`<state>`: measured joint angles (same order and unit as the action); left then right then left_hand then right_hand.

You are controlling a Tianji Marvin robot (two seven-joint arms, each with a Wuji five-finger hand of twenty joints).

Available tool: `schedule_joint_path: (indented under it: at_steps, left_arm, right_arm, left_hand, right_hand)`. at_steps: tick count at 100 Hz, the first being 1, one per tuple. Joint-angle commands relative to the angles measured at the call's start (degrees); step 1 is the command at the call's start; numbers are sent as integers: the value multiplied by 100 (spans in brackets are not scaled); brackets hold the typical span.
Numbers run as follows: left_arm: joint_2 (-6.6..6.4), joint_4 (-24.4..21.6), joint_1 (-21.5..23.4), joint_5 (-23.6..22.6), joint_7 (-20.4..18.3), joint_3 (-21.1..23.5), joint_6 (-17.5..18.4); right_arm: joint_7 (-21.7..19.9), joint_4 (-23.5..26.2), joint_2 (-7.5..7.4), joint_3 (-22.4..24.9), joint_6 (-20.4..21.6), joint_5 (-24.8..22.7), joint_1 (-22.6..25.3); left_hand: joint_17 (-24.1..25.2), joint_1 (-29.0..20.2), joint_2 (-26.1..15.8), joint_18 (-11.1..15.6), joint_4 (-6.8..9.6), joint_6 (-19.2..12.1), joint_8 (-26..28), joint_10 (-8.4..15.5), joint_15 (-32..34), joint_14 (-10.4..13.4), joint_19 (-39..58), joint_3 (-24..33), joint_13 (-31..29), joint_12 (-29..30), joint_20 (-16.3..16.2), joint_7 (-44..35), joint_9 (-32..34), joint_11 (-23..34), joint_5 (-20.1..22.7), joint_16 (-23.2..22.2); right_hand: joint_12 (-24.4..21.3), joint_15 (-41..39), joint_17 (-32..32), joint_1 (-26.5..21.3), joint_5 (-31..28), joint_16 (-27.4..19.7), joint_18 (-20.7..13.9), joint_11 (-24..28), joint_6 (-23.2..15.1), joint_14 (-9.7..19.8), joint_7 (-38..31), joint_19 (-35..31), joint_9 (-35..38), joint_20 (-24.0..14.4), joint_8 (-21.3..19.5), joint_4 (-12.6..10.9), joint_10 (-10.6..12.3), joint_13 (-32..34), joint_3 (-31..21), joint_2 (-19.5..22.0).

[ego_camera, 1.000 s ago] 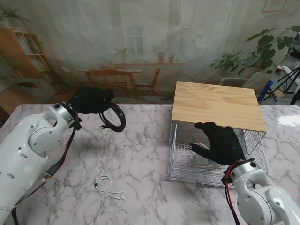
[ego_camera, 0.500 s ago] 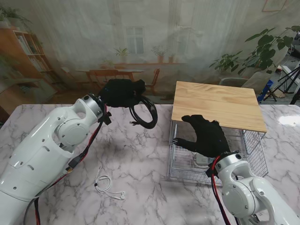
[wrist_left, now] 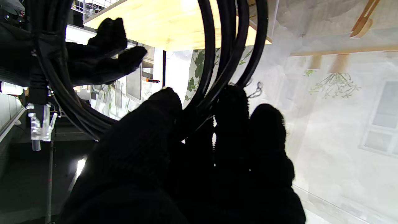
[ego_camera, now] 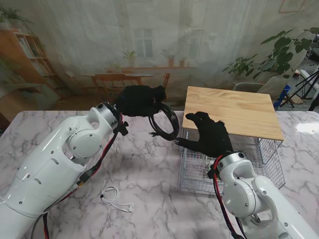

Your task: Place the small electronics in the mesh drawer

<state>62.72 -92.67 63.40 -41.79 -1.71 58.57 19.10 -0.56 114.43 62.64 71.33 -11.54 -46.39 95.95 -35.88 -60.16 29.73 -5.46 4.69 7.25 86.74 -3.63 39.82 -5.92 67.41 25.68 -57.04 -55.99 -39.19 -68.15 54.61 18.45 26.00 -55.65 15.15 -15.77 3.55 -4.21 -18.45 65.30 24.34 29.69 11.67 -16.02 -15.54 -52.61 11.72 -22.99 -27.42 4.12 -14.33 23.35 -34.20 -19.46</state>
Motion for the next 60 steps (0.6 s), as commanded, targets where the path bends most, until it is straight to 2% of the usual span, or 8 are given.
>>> schedule_joint_path:
  at_steps: [1, 6, 22, 37, 43, 50, 58, 60]
  left_arm:
    - [39, -85, 5, 2, -53, -55, 5]
    - [43, -95, 8, 17, -51, -77, -6]
    - [52, -77, -26, 81, -94, -184, -83]
    - [74, 2, -101, 155, -94, -325, -165]
    - [79, 35, -131, 175, -102, -374, -182]
    - [85, 71, -162, 183, -100, -424, -198]
    - [89, 111, -193, 178, -96, -469, -207]
    - [90, 122, -200, 177, -95, -478, -206]
  right_arm:
    - [-63, -36, 34, -59, -17, 34, -98]
    - [-54, -69, 39, -119, -8, 67, -158]
    - [59, -156, 68, -309, 20, 199, -310]
    - [-29, -172, 75, -429, -79, 408, -411]
    - [-22, -187, 82, -463, -99, 464, -438]
    - [21, -205, 96, -496, -112, 504, -458]
    - [101, -209, 115, -521, -126, 556, -464]
    - [118, -206, 118, -523, -123, 554, -461]
  left_hand:
    - [-80, -436, -265, 308, 304, -292, 34, -70, 199, 53, 80, 916, -198, -33, -119, -4, 121, -33, 155, 125]
    - [-80, -436, -266, 307, 302, -290, 35, -69, 197, 53, 79, 913, -199, -33, -118, -2, 126, -31, 156, 127]
    - [-87, -441, -270, 298, 302, -271, 35, -87, 195, 50, 71, 911, -201, -32, -113, 17, 120, -36, 150, 132]
    - [-88, -441, -272, 292, 302, -270, 41, -91, 198, 52, 69, 906, -206, -32, -110, 22, 123, -35, 151, 134]
    - [-89, -438, -273, 291, 302, -267, 42, -95, 197, 50, 69, 903, -205, -29, -110, 27, 118, -39, 147, 135]
    - [-88, -439, -280, 290, 302, -262, 43, -98, 194, 45, 69, 902, -197, -27, -109, 31, 111, -42, 144, 137]
    - [-49, -442, -325, 288, 274, -228, 60, -109, 171, 42, 40, 868, -160, -25, -99, 50, 58, -60, 88, 146]
    - [-37, -454, -341, 286, 257, -221, 62, -117, 162, 39, 28, 849, -148, -27, -95, 66, 33, -68, 60, 149]
  right_hand:
    - [-104, 483, -157, 22, 56, -118, 134, -219, 134, -61, -165, 140, -206, 77, -291, 96, 20, -228, -116, -191]
    - [-137, 607, -225, -127, -7, -340, 48, -308, 152, -92, -394, 160, -207, 73, -538, 61, 96, -437, -36, -130]
    - [-105, 781, -406, -1069, -316, -1592, -24, -265, -144, -222, -1788, 194, -202, 137, -1514, -92, 132, -604, 535, 300]
    - [138, 744, -426, -2154, -329, -1964, -40, 359, -484, -234, -3215, 190, -208, 197, -1864, -219, 137, -508, 1012, 560]
    - [355, 692, -403, -2804, -533, -1888, -118, 861, -649, -192, -3745, 180, -177, 228, -1900, -269, 150, -448, 1127, 837]
    - [641, 567, -363, -3029, -649, -1339, -173, 1185, -1043, -115, -4957, 125, 78, 316, -1058, 297, 197, -311, -127, 527]
    - [923, 374, -318, -3690, -1326, -257, -193, 1417, -1431, 33, -5514, 82, 432, 382, -946, 646, 292, -139, -594, 547]
    - [965, 372, -309, -3781, -1460, -159, -189, 1460, -1454, 41, -5557, 80, 513, 391, -947, 701, 306, -65, -600, 584]
